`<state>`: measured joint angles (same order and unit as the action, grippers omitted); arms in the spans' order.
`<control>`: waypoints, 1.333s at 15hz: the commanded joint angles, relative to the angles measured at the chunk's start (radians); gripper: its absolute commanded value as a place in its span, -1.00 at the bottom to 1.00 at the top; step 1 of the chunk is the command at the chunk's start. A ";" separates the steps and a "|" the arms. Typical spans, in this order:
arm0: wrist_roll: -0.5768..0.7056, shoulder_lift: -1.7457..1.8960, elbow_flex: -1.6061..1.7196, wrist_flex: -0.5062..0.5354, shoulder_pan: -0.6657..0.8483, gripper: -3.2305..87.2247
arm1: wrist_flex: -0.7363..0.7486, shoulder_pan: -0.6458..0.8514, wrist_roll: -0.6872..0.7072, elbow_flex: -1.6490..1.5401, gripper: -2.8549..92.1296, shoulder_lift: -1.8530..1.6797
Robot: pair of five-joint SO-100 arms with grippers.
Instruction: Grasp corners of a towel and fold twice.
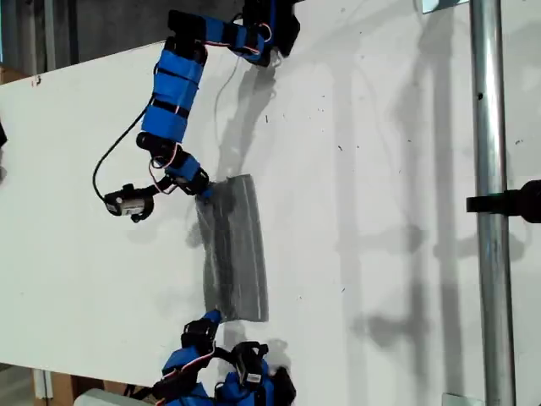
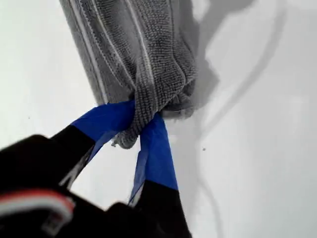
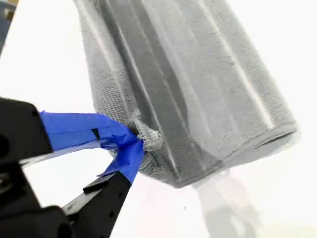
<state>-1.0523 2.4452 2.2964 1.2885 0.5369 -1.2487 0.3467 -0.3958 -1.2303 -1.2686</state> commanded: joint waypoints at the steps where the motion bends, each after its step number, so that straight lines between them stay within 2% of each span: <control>1: -0.133 0.044 0.124 -0.074 -0.160 -0.99 | -0.015 -0.089 -0.061 -0.054 -0.94 -0.057; 4: -0.236 0.026 0.304 -0.229 -0.244 -0.99 | -0.026 -0.118 -0.120 -0.097 -0.94 0.032; 7: -0.285 -0.008 0.387 -0.296 -0.250 -0.99 | -0.037 -0.103 -0.152 -0.069 -0.94 0.137; 8: -0.282 -0.011 0.388 -0.298 -0.252 -0.87 | -0.067 -0.092 -0.170 -0.037 -0.76 0.193; 9: -0.282 -0.003 0.368 -0.270 -0.256 -0.62 | -0.101 -0.089 -0.179 -0.015 -0.48 0.218; 10: -0.279 0.026 0.311 -0.201 -0.281 -0.48 | -0.137 -0.098 -0.179 -0.011 -0.32 0.181; 12: -0.272 0.218 0.192 -0.058 -0.353 -0.48 | -0.250 -0.115 -0.179 -0.014 -0.24 -0.005; 14: -0.273 0.471 0.141 0.055 -0.417 -0.48 | -0.353 -0.118 -0.187 -0.087 -0.27 -0.207; 15: -0.275 0.589 0.156 0.084 -0.442 -0.48 | -0.351 -0.114 -0.207 -0.184 -0.27 -0.316; 17: -0.261 0.816 0.281 0.008 -0.508 -0.54 | -0.319 -0.074 -0.273 -0.411 -0.31 -0.523; 18: -0.256 1.000 0.393 -0.023 -0.508 -0.65 | -0.282 -0.046 -0.311 -0.537 -0.34 -0.614; 20: -0.215 1.034 0.489 -0.092 -0.495 -0.88 | -0.192 0.003 -0.391 -0.733 -0.62 -0.686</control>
<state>-1.2993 3.4300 2.7458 1.2609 0.0430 -1.4956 0.3252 -0.7455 -1.8807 -1.8745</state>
